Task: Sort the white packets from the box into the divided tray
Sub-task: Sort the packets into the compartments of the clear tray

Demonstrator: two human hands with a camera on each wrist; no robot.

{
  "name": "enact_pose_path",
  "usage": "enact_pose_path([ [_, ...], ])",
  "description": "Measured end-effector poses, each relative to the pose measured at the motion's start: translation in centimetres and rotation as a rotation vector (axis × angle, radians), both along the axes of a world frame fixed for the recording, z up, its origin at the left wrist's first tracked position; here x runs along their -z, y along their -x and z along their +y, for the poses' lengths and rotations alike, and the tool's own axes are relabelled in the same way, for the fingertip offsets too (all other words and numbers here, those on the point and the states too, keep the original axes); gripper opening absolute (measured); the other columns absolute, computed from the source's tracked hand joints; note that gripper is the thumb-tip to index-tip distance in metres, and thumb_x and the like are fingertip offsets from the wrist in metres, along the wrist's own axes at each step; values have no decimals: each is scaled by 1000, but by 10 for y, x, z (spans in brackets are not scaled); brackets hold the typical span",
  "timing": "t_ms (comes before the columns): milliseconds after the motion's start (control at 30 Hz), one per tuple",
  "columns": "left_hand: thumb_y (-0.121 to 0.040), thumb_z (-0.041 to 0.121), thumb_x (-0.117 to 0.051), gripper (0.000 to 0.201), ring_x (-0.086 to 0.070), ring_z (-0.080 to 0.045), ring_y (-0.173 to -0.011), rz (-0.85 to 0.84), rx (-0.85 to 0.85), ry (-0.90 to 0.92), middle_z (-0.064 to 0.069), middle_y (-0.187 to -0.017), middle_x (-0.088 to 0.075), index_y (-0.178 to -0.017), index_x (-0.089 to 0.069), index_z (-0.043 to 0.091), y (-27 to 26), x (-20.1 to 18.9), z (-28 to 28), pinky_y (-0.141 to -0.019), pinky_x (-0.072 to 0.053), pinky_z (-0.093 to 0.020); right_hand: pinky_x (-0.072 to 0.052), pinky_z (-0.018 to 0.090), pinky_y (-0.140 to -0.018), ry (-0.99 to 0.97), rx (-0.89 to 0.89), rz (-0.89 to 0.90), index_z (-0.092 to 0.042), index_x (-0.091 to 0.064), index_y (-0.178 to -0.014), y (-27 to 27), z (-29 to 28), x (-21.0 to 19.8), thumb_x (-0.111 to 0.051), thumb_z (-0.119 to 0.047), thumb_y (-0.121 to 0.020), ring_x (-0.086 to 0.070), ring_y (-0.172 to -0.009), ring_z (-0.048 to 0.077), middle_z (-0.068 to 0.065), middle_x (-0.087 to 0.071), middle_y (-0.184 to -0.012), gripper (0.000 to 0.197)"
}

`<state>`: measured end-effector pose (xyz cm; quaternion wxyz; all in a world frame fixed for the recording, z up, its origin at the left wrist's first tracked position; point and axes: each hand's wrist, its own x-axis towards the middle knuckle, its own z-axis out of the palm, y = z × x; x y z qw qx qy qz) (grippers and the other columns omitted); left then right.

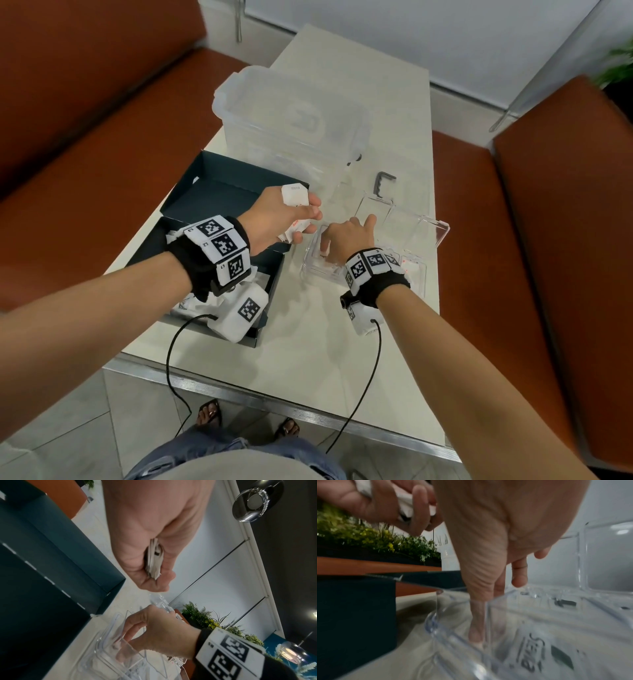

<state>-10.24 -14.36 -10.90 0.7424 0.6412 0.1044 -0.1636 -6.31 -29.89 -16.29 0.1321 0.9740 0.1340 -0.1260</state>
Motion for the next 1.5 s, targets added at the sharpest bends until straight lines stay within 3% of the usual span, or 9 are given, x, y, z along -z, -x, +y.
enact_pose_path([
  [267,-89,3,-66,14,-63,-21,-69,29,-14,43,-14,-94,-67,-102,-65,7,0,2,2,-45,-45,-22,-18,48,-106,41,12,-25,-26,-65,-97,8,8,6,-58,-11,-87,-46,-114,24,-3,-64,-99,20],
  [433,-90,17,-68,13,-66,-21,-68,143,-22,160,-14,-98,-70,-99,-64,9,-1,-1,-1,-48,-48,-23,-19,49,-104,-50,24,15,-27,-68,-98,9,-2,-3,-58,-23,-89,-50,-111,22,-4,-67,-99,14],
  [700,-100,30,-48,31,-71,-27,-81,299,11,370,-17,-101,-72,-114,-59,6,-2,-4,-8,-54,-57,-28,-46,25,-76,-1143,299,-156,-30,-69,-91,35,-13,-52,-64,-34,-86,-60,-77,5,-9,-69,-80,9],
  [800,-99,20,-43,28,-69,-25,-86,268,55,388,-19,-116,-65,-118,-57,5,-1,-3,-14,-67,-60,-35,-40,7,-64,-1151,246,-44,-22,-69,-106,49,-12,-57,-74,-38,-79,-54,-80,-3,-13,-62,-86,32],
  [1000,-94,-5,-39,35,-63,-37,-103,207,139,433,-24,-125,-56,-125,-52,3,2,-8,-36,-71,-61,-45,-51,26,-68,-1370,479,10,-9,-67,-95,55,-39,-61,-74,-17,-82,-61,-74,14,1,-66,-84,17],
  [1167,-92,-14,-42,32,-71,-34,-89,172,180,358,-24,-115,-63,-115,-57,3,2,-12,-46,-69,-61,-42,-53,24,-62,-1592,604,14,-5,-66,-93,52,-74,-69,-57,-6,-94,-61,-61,12,3,-66,-74,9],
  [1267,-93,-13,-43,34,-70,-35,-95,173,174,302,-23,-118,-64,-119,-56,3,1,-11,-51,-70,-61,-41,-54,21,-59,-1459,603,-119,-10,-67,-93,45,-103,-69,-58,-5,-93,-62,-58,9,-3,-66,-70,10],
  [1433,-94,-12,-43,33,-68,-35,-100,171,177,286,-23,-121,-63,-119,-58,3,3,-11,-57,-71,-61,-40,-50,14,-72,-835,467,-167,-13,-71,-106,33,-134,-46,-55,-7,-93,-62,-76,18,7,-69,-93,22],
  [1500,-94,-12,-43,34,-68,-35,-101,173,180,284,-23,-121,-63,-121,-57,3,4,-11,-59,-71,-61,-40,-52,28,-85,-676,503,-148,-17,-71,-108,32,-139,-36,-47,-8,-95,-62,-93,28,12,-65,-111,29],
])
